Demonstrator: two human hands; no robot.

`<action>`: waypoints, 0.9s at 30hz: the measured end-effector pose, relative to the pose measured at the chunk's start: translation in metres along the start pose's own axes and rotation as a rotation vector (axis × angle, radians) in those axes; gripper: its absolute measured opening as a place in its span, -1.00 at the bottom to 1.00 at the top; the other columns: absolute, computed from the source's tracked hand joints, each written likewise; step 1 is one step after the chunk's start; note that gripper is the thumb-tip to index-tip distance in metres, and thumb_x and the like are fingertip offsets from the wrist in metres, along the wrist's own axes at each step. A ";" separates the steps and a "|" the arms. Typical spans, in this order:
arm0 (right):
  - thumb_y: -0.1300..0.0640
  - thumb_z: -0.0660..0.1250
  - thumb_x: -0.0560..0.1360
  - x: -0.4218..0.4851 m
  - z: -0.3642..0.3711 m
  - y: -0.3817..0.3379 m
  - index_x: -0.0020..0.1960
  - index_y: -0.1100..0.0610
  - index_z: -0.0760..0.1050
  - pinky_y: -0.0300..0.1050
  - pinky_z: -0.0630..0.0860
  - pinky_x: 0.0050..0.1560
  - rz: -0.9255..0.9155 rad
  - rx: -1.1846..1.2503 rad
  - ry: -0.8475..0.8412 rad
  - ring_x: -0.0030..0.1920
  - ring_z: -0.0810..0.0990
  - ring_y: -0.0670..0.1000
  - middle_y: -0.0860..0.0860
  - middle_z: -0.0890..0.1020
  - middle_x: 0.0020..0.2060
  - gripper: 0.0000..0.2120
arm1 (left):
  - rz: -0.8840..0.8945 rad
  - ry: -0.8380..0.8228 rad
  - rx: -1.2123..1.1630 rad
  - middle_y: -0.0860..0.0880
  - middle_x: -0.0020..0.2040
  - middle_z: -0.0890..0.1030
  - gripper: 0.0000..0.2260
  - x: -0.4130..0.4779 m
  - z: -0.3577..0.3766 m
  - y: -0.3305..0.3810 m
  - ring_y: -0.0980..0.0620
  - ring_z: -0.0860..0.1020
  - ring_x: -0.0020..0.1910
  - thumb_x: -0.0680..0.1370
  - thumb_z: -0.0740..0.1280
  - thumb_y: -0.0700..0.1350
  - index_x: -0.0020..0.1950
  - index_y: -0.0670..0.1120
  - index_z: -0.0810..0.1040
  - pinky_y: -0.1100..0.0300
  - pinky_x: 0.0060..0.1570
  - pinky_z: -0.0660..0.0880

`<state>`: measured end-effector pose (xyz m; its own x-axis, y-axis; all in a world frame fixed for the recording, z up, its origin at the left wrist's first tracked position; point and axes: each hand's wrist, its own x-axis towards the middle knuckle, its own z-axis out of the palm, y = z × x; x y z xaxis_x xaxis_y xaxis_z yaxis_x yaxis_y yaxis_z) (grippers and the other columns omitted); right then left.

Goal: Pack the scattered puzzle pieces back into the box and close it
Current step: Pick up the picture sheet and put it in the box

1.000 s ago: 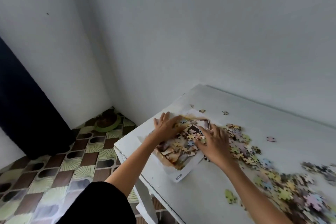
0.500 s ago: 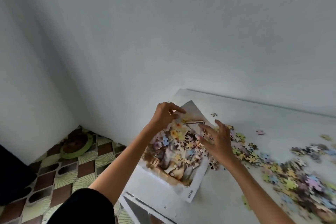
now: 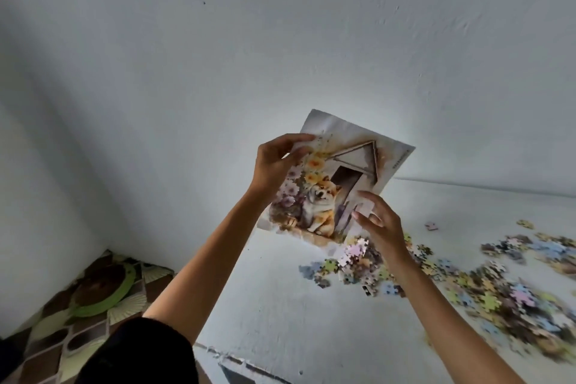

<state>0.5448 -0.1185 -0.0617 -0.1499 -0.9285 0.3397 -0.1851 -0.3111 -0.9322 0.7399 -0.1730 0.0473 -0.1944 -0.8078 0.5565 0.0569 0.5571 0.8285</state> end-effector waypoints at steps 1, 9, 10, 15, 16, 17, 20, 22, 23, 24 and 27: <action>0.20 0.39 0.41 0.004 -0.001 -0.001 -0.01 -0.10 0.52 -0.33 0.37 -0.06 -0.013 0.002 0.032 -0.13 0.51 -0.36 -0.19 0.59 -0.04 -0.75 | 0.006 0.022 -0.027 0.10 -0.07 0.68 -0.83 -0.002 -0.001 -0.002 0.03 0.61 -0.03 0.47 0.34 -0.30 -0.03 -0.08 0.63 0.16 0.00 0.57; 0.36 0.28 0.46 0.026 -0.017 -0.020 0.18 0.09 0.49 -0.54 0.35 0.06 -0.197 -0.176 0.100 0.09 0.47 -0.33 -0.01 0.54 0.11 -0.67 | -0.035 -0.138 0.552 -0.20 0.21 0.40 -0.55 -0.026 -0.002 -0.042 0.00 0.39 0.18 0.51 0.30 -0.26 0.35 0.07 0.36 0.07 0.14 0.50; 0.36 0.31 0.44 0.024 -0.017 -0.018 0.22 0.08 0.47 -0.53 0.31 0.14 -0.213 -0.234 0.096 0.18 0.44 -0.22 0.01 0.51 0.15 -0.61 | -0.035 -0.152 0.554 -0.20 0.24 0.37 -0.50 -0.030 0.002 -0.045 0.00 0.37 0.21 0.50 0.30 -0.28 0.37 0.07 0.32 0.06 0.16 0.49; 0.43 0.40 0.31 0.016 -0.018 -0.017 0.30 0.16 0.41 -0.63 0.17 0.18 -0.271 -0.458 0.219 0.17 0.34 -0.16 0.17 0.49 0.17 -0.41 | 0.055 -0.141 0.534 -0.23 0.29 0.34 -0.39 -0.031 0.027 -0.049 -0.14 0.37 0.30 0.45 0.36 -0.31 0.37 0.10 0.22 -0.01 0.18 0.48; 0.44 0.39 0.31 0.014 -0.023 -0.019 0.30 0.16 0.41 -0.64 0.16 0.17 -0.273 -0.476 0.254 0.15 0.33 -0.20 0.20 0.49 0.16 -0.41 | 0.068 -0.152 0.536 -0.24 0.29 0.34 -0.39 -0.030 0.035 -0.048 -0.15 0.37 0.31 0.44 0.38 -0.30 0.37 0.09 0.22 -0.01 0.18 0.48; 0.44 0.39 0.31 0.010 -0.029 -0.022 0.30 0.16 0.41 -0.66 0.17 0.15 -0.267 -0.494 0.284 0.13 0.33 -0.20 0.21 0.49 0.15 -0.41 | 0.078 -0.167 0.538 -0.24 0.30 0.33 -0.39 -0.029 0.042 -0.048 -0.16 0.37 0.31 0.44 0.39 -0.29 0.38 0.07 0.23 -0.02 0.19 0.47; 0.44 0.38 0.31 -0.001 -0.056 -0.031 0.29 0.16 0.42 -0.69 0.18 0.07 -0.260 -0.567 0.362 0.07 0.40 -0.09 0.22 0.47 0.07 -0.43 | 0.087 -0.206 0.493 -0.24 0.27 0.36 -0.40 -0.024 0.067 -0.048 -0.16 0.38 0.30 0.43 0.39 -0.30 0.39 0.04 0.27 -0.02 0.21 0.46; 0.44 0.38 0.31 -0.010 -0.078 -0.035 0.29 0.17 0.43 -0.70 0.19 0.05 -0.248 -0.623 0.406 0.04 0.41 -0.03 0.22 0.46 0.03 -0.44 | 0.094 -0.239 0.471 -0.22 0.25 0.38 -0.40 -0.022 0.089 -0.046 -0.11 0.38 0.28 0.43 0.39 -0.31 0.40 0.02 0.29 0.02 0.21 0.46; 0.44 0.37 0.32 -0.016 -0.091 -0.037 0.29 0.17 0.43 -0.70 0.21 0.00 -0.230 -0.642 0.430 0.00 0.42 -0.02 0.21 0.44 0.01 -0.44 | 0.096 -0.260 0.459 -0.21 0.24 0.38 -0.39 -0.023 0.103 -0.045 -0.07 0.38 0.26 0.42 0.39 -0.32 0.40 0.02 0.30 0.05 0.22 0.45; 0.43 0.37 0.33 -0.021 -0.103 -0.039 0.29 0.16 0.42 -0.68 0.26 -0.06 -0.207 -0.658 0.456 -0.05 0.44 -0.01 0.18 0.41 -0.01 -0.44 | 0.096 -0.281 0.445 -0.20 0.23 0.39 -0.39 -0.023 0.117 -0.043 -0.01 0.37 0.24 0.42 0.39 -0.33 0.40 0.03 0.30 0.09 0.22 0.44; 0.42 0.35 0.35 -0.041 -0.143 -0.042 0.31 0.12 0.41 -0.46 0.37 -0.18 -0.147 -0.713 0.517 -0.24 0.44 0.05 0.09 0.33 -0.05 -0.44 | 0.112 -0.338 0.388 -0.16 0.20 0.39 -0.38 -0.026 0.163 -0.037 0.11 0.33 0.18 0.42 0.39 -0.34 0.40 0.05 0.30 0.20 0.22 0.40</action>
<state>0.4195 -0.0385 -0.0180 -0.4642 -0.6284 0.6242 -0.7709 -0.0602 -0.6340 0.5830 -0.1408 -0.0080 -0.5166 -0.6675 0.5362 -0.2588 0.7187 0.6454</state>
